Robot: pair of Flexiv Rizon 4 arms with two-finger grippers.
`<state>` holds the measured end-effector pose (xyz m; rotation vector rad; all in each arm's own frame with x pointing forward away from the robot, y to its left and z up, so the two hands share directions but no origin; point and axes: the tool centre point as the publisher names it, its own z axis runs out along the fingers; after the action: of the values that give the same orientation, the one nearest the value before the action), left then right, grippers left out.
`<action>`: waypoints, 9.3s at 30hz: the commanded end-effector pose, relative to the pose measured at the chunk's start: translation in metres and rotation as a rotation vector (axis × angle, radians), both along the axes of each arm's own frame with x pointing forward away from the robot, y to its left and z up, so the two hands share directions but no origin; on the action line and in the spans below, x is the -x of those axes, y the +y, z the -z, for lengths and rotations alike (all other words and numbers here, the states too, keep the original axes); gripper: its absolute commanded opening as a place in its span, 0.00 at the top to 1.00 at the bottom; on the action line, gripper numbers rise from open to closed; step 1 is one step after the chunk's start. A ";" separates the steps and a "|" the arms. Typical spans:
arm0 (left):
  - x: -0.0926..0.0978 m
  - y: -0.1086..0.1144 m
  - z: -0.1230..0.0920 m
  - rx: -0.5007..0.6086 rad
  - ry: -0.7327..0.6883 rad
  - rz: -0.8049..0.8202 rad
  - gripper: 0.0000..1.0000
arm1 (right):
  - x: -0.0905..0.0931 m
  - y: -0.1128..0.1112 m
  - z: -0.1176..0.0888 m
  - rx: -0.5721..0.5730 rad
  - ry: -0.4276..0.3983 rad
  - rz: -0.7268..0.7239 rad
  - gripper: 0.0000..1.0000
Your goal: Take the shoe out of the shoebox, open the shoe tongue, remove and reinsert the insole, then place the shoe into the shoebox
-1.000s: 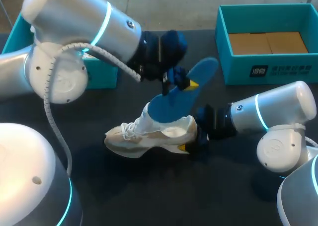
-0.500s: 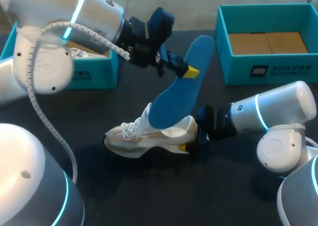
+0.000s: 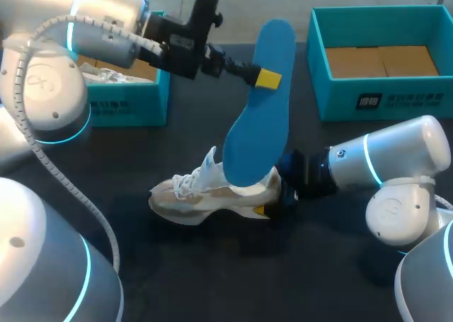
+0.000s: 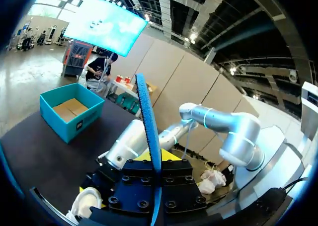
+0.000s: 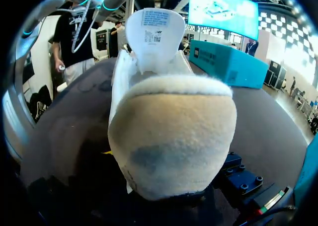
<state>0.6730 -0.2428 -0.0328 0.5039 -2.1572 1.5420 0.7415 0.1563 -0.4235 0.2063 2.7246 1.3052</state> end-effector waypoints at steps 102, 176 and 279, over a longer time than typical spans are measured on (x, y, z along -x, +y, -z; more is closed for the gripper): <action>0.094 0.017 -0.071 0.311 0.272 -0.025 1.00 | 0.002 0.002 0.001 0.007 -0.001 0.003 1.00; 0.094 0.017 -0.071 0.311 0.272 -0.025 1.00 | 0.020 -0.009 -0.071 0.464 0.083 0.112 0.00; 0.094 0.017 -0.071 0.311 0.272 -0.025 1.00 | 0.026 -0.007 -0.144 0.720 0.183 0.066 0.00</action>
<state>0.5798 -0.2251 0.0397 0.5970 -1.6811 1.6725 0.7158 0.1480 -0.2778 0.3433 3.0941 0.2440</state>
